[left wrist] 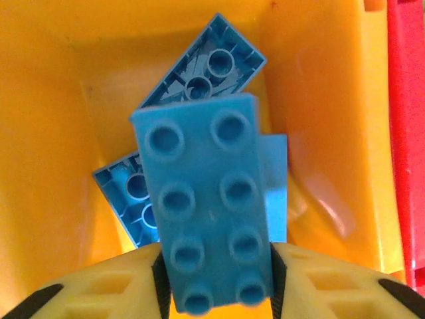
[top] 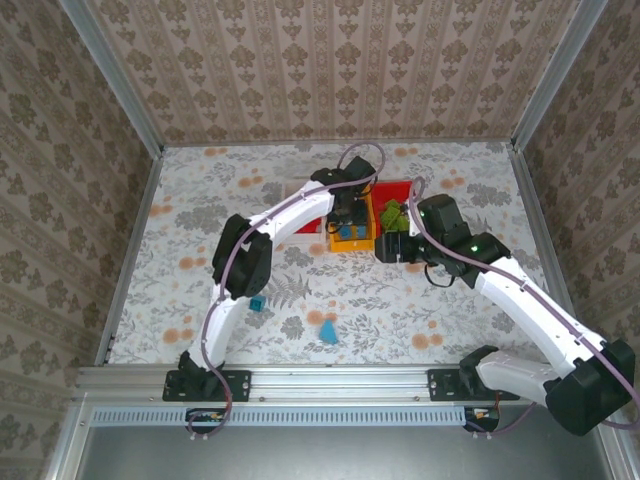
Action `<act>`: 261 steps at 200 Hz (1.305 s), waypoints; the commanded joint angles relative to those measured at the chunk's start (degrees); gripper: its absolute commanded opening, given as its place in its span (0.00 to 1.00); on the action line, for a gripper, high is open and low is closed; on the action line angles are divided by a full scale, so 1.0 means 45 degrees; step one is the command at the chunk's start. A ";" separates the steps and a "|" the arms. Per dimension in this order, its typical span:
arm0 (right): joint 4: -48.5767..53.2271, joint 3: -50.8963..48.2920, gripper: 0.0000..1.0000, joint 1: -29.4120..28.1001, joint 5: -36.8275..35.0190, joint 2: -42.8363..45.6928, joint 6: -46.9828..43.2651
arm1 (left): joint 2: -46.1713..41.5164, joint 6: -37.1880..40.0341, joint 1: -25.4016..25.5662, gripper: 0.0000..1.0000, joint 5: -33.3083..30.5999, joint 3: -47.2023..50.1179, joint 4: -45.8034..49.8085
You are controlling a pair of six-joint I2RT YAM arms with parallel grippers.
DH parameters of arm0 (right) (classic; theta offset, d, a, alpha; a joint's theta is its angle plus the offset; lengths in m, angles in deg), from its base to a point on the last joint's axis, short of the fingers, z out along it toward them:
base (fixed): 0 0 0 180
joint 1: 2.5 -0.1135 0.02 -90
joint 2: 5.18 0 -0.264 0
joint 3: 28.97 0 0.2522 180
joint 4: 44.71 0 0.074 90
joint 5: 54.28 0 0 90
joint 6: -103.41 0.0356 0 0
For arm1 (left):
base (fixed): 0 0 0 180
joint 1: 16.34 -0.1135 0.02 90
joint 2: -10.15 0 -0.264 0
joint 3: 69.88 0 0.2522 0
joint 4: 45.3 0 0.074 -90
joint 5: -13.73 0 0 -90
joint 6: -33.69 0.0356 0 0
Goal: Sort the legos into containers by color
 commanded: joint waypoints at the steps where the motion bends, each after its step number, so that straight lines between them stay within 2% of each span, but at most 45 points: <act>1: 0.0949 -0.0310 0.79 -0.0552 0.0047 -0.0004 -0.1051 | -0.0639 0.0108 0.0036 0.52 0.0193 -0.0456 0.0533; 21: 0.1135 -0.0654 0.80 -0.2076 -0.0211 -0.0058 -0.2273 | -0.1400 0.0060 0.0056 0.55 0.0218 0.0159 0.0399; 48: 0.0345 -0.1663 0.83 -0.4641 0.0228 -0.0016 -0.3455 | -0.2895 0.0086 0.0100 0.56 0.0098 0.1295 0.0231; 72: -0.0545 -0.2067 0.89 -0.6995 -0.0165 -0.0741 -0.4222 | -0.5096 0.0014 0.0009 0.57 -0.0120 0.3623 -0.0344; 100: -0.1551 -0.1736 0.91 -0.8313 -0.0591 -0.2451 -0.4518 | -0.8225 -0.0445 -0.0408 0.58 -0.0249 0.7402 -0.1062; 137: -0.2794 -0.1411 0.94 -0.8748 -0.1151 -0.4618 -0.5364 | -1.2968 -0.1573 -0.1409 0.60 -0.0119 1.2351 -0.1616; 170: -0.3223 -0.0920 0.94 -0.8778 -0.1693 -0.5872 -0.6015 | -1.6740 -0.2275 -0.1989 0.63 0.0132 1.5074 -0.1231; 214: -0.3330 -0.0415 0.92 -0.8759 -0.2335 -0.7210 -0.6234 | -2.0295 -0.2878 -0.2248 0.63 0.0783 1.6813 -0.0031; 261: -0.3222 0.0061 0.84 -0.8731 -0.2512 -0.8102 -0.5981 | -2.2298 -0.3080 -0.2288 0.63 0.2189 1.7800 -0.0425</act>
